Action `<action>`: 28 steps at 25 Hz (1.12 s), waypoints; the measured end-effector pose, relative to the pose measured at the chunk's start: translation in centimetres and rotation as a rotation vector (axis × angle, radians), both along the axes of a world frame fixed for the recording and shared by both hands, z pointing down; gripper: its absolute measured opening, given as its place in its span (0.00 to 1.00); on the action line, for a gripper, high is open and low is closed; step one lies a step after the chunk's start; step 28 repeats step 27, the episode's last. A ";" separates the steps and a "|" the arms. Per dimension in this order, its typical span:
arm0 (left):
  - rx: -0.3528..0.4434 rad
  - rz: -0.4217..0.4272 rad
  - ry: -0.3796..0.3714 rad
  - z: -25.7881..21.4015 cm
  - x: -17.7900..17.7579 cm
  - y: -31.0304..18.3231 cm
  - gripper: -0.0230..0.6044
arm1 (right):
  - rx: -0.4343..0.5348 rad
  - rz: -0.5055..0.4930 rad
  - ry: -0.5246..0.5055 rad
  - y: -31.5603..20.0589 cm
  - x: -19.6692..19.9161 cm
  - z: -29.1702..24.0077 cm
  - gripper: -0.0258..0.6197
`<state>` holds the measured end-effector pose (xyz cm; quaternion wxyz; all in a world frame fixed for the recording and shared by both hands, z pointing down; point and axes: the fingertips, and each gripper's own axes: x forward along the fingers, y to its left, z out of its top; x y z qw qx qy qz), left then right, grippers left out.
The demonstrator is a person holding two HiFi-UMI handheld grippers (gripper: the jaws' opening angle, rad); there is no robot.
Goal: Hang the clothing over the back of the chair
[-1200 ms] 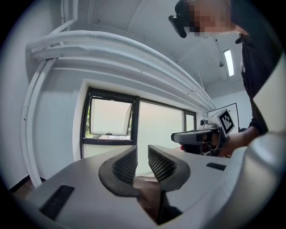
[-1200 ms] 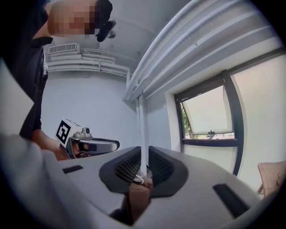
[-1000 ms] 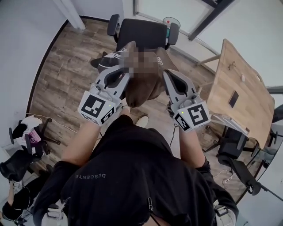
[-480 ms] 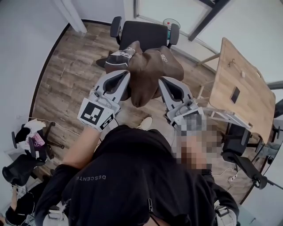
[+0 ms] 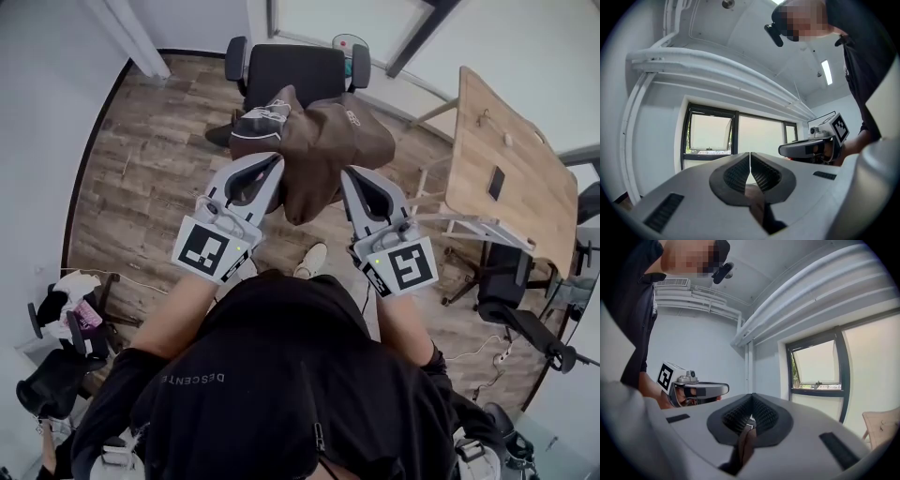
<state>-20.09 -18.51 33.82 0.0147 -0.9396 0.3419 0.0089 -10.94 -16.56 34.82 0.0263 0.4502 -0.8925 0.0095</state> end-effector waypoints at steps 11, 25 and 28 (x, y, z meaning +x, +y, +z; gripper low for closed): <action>-0.022 0.027 0.000 0.5 -1.7 -0.3 0.07 | -0.028 0.038 -0.012 0.5 -1.3 0.4 0.05; -0.030 0.040 -0.007 0.9 -1.9 -0.5 0.07 | -0.025 0.069 -0.027 0.1 -1.1 0.0 0.05; -0.031 0.041 -0.009 0.9 -1.8 -0.5 0.07 | -0.026 0.069 -0.027 0.0 -1.1 0.1 0.05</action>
